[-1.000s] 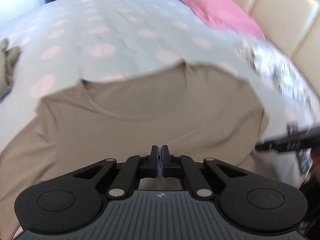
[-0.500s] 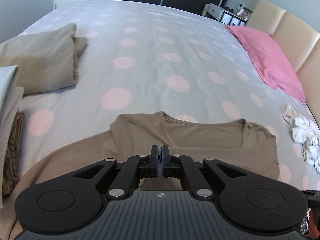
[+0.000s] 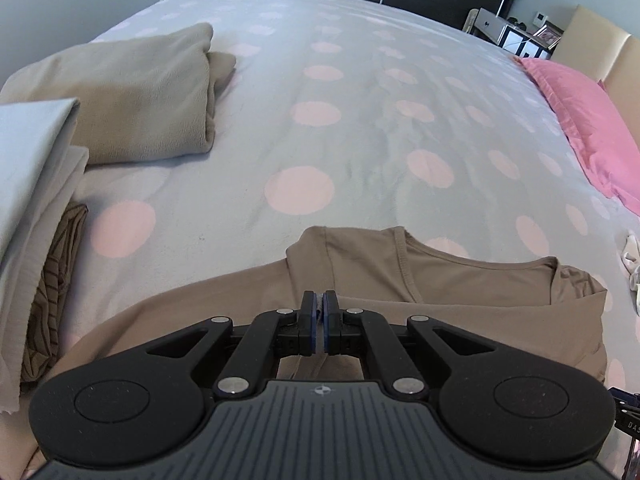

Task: Fold clothes

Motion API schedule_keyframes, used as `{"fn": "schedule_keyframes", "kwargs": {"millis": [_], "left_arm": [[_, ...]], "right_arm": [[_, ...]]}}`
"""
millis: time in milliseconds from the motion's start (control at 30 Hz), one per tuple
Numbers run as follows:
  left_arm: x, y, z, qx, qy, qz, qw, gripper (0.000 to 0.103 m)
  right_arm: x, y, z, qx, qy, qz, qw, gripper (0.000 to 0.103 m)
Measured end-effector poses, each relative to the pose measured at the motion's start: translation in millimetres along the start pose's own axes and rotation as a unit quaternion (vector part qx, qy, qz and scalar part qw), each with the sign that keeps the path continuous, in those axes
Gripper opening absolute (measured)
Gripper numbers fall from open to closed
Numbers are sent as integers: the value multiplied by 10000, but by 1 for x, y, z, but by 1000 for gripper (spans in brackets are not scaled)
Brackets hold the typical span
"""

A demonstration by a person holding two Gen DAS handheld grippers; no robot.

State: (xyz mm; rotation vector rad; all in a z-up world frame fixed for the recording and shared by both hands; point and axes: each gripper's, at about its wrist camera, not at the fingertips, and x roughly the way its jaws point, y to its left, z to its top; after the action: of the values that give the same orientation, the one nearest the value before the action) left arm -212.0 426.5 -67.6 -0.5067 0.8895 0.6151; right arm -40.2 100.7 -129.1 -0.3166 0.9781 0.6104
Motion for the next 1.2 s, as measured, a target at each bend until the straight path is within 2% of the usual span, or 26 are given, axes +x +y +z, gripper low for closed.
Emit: {"fn": "schedule_keyframes", "kwargs": {"millis": [100,133,167,233,400,500,533,600,667,833,933,1000,1033,1200], "left_arm": [[5,-1,-2,51,21,59,10000,1],[5,-1,-3,59,20,62,10000,1],[6,-1,-3,66,19,65,10000,1],[7,-2,-3,73,20,75,9999,1],[14,2,-3,10,70,300,9995,1],[21,6,-6,-23,145,337,9993,1],[22,6,-7,-43,174,334,9993,1],[22,5,-7,0,168,328,9993,1],[21,2,-7,49,143,322,9994,1],[22,1,-6,59,169,332,9993,1],[24,0,-6,57,197,329,9992,1],[24,0,-6,59,205,321,9993,1],[24,0,-6,61,201,312,9993,1],[23,3,-6,-20,173,169,9997,1]], "right_arm": [[0,5,-1,-183,-59,-62,9998,32],[0,4,0,-184,-80,-111,9997,27],[0,3,0,-184,-100,-160,9997,15],[1,-3,1,-67,-12,-246,9997,0],[9,-32,-1,461,348,-905,9942,0],[6,-48,-1,919,299,-661,9931,0],[6,-43,-2,804,249,-611,9946,5],[4,-32,-2,574,148,-511,9969,8],[2,-20,-3,344,47,-410,9986,29],[-1,7,-4,-233,-205,-158,9994,28],[4,12,-3,-325,-215,-238,9990,28],[10,10,-2,-286,-192,-314,9989,17],[11,8,-1,-241,-188,-348,9989,6],[8,-17,0,307,-127,-624,9975,4]]}}
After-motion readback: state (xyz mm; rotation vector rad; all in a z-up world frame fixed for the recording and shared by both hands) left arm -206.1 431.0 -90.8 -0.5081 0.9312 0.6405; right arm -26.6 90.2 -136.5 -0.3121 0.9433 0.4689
